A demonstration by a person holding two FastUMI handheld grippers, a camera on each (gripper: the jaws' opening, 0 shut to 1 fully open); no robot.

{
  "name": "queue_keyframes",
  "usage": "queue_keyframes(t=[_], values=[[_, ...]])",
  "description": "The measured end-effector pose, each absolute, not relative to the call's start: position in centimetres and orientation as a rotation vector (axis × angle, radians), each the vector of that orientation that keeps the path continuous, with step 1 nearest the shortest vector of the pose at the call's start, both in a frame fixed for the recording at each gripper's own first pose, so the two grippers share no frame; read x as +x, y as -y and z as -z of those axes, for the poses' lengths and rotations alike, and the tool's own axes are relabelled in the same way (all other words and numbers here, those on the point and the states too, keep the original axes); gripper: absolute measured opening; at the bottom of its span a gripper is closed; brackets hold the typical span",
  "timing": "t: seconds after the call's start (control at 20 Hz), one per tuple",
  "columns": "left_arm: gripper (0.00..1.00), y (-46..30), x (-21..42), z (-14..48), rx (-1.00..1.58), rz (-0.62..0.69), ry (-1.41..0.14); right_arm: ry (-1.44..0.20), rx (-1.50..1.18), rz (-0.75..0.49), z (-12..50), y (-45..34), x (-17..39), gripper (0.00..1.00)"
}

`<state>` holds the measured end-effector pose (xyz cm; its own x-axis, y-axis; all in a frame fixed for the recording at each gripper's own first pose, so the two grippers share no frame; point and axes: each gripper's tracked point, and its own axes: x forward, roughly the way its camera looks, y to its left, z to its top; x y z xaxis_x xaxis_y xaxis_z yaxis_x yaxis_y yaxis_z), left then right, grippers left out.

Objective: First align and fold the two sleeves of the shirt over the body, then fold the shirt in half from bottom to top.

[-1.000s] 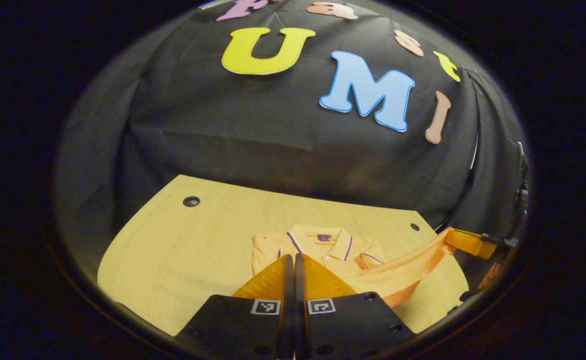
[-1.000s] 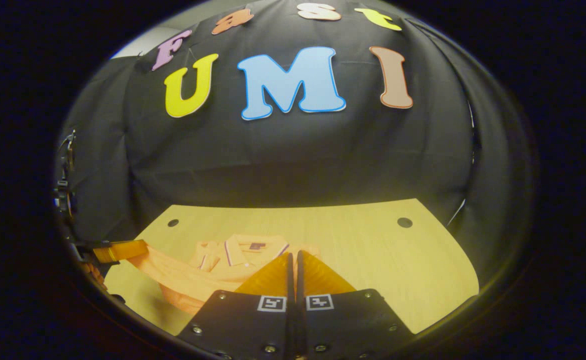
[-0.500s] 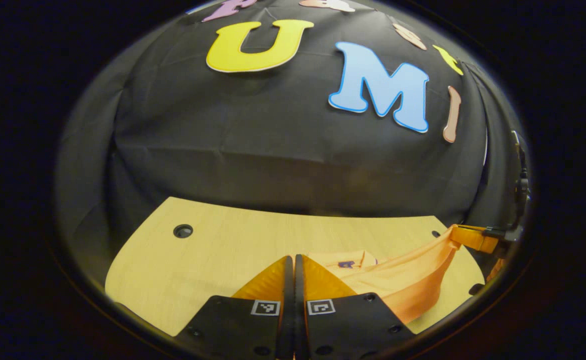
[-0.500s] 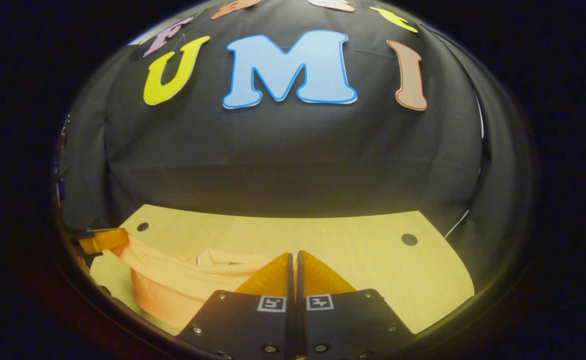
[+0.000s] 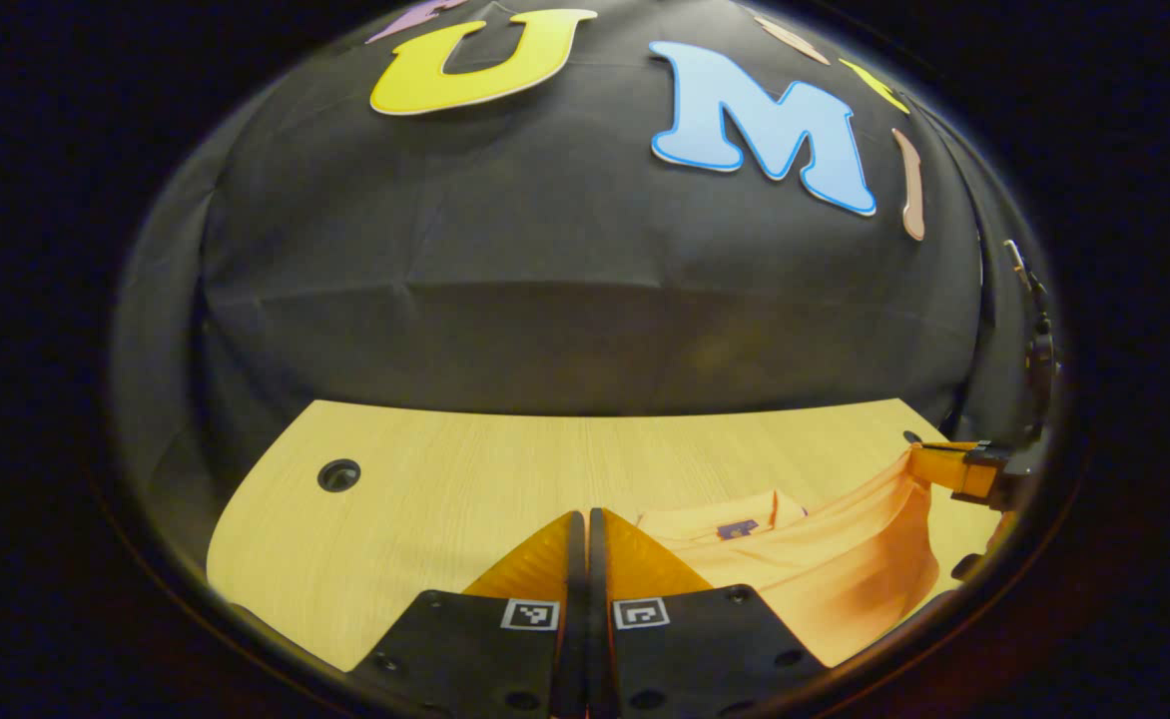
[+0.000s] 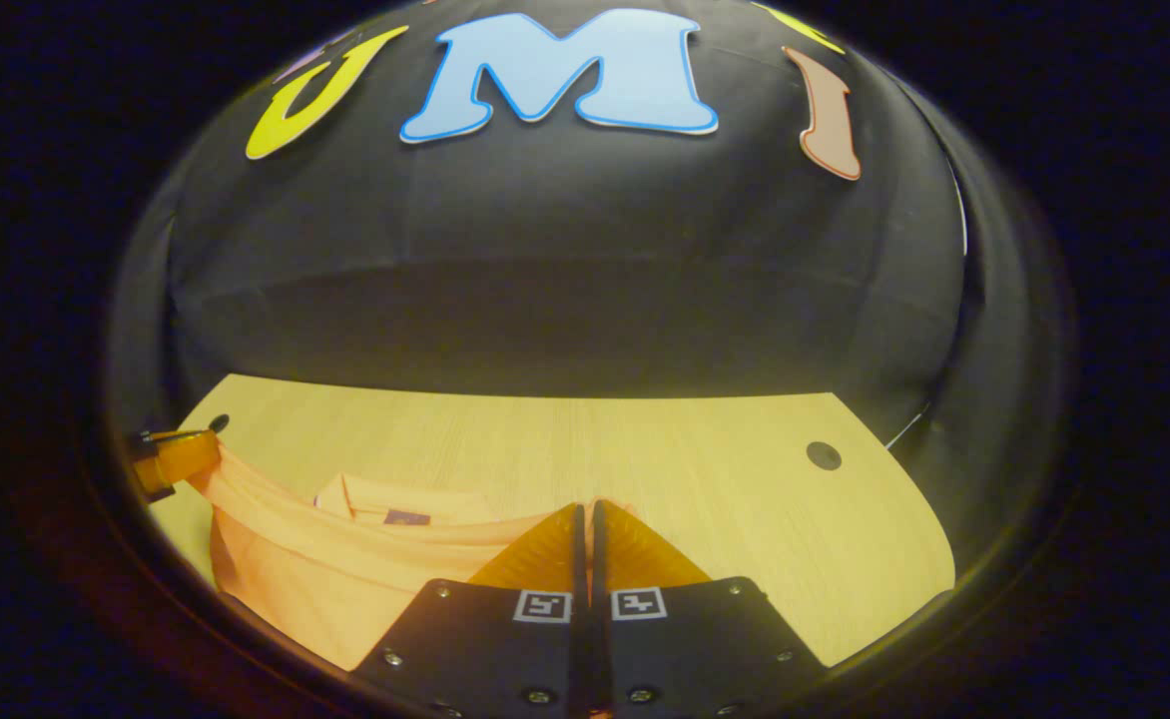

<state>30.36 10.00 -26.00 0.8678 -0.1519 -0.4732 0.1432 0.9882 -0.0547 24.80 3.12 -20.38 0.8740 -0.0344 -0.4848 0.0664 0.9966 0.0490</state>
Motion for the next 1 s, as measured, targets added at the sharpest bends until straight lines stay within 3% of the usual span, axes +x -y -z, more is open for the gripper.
queue_keyframes(t=[0.45,0.5,0.65,0.75,0.8,1.0], values=[[0.06,-10.8,29.6,28.2,0.018,0.109,-0.554,-0.603,0.038,0.013,23.0,-3.5,24.2,0.04],[0.11,-10.9,29.4,28.0,0.033,0.103,-0.544,-0.603,0.038,0.003,22.9,-3.6,24.0,0.07],[0.13,-10.1,28.0,26.5,0.042,0.126,-0.516,-0.601,0.02,-0.021,22.0,-3.7,23.0,0.1],[0.22,-9.4,26.9,25.1,0.043,0.149,-0.493,-0.579,0.006,-0.019,20.8,-3.6,22.2,0.15],[0.24,-9.1,26.4,24.1,0.044,0.157,-0.477,-0.562,0.012,-0.022,19.8,-3.6,21.6,0.22],[0.53,-7.6,23.6,19.9,0.019,0.169,-0.398,-0.479,0.03,-0.04,15.6,-3.5,19.2,0.35]])
